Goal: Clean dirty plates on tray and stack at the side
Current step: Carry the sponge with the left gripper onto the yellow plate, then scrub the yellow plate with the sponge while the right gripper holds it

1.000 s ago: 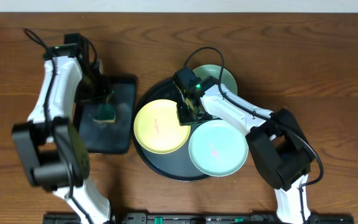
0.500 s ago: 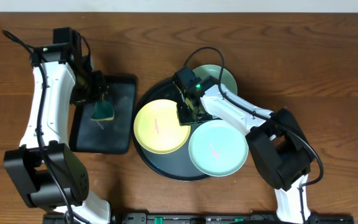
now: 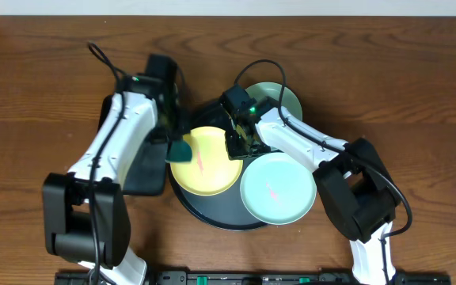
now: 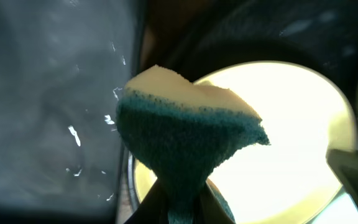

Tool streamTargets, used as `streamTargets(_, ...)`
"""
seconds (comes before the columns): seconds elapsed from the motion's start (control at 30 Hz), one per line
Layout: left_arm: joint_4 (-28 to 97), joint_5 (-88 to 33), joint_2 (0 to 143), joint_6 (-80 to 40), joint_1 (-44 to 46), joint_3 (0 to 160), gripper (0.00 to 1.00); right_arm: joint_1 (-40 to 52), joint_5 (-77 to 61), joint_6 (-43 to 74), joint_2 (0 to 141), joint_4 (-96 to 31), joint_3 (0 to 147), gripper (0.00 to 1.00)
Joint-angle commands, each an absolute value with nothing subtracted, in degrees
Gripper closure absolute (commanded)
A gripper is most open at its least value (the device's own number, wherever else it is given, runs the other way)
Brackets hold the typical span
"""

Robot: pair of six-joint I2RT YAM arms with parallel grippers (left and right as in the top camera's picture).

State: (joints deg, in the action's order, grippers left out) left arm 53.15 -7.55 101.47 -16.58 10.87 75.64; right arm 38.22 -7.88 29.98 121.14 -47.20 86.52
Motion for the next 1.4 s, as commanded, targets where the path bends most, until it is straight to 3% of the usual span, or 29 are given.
streamTargets(0.0,49.0,-7.1,101.0,-21.1,12.2,70.5,0.92,38.7,-6.7,30.0,122.3,-47.4,87.2,0.99)
streamTargets(0.4,38.4,-12.3,102.2,-21.3,18.7,61.7,0.93,38.7,-6.7,30.0,122.3,-47.1,87.2,0.99)
streamTargets(0.67,35.4,-20.9,103.0,-16.6,18.5,61.7,0.93,38.7,-6.7,30.0,122.3,-47.1,87.2,0.99)
streamTargets(0.73,34.3,-19.0,103.0,-17.4,17.7,61.7,0.93,38.7,-6.7,30.0,122.3,-47.2,87.2,0.99)
streamTargets(0.93,33.9,1.8,103.0,-30.0,14.4,61.7,0.93,38.7,-6.7,30.0,122.3,-47.1,87.2,0.99)
streamTargets(1.03,35.4,2.4,103.0,-31.0,14.0,61.7,0.93,38.7,-6.7,30.0,122.3,-47.1,87.2,0.99)
streamTargets(1.17,39.9,-2.3,103.0,-28.9,15.0,61.7,0.93,38.7,-6.7,30.0,122.3,-47.0,87.2,0.99)
streamTargets(1.37,43.4,-21.6,103.0,-17.0,16.7,61.7,0.93,38.7,-6.7,30.1,122.3,-46.9,87.2,0.99)
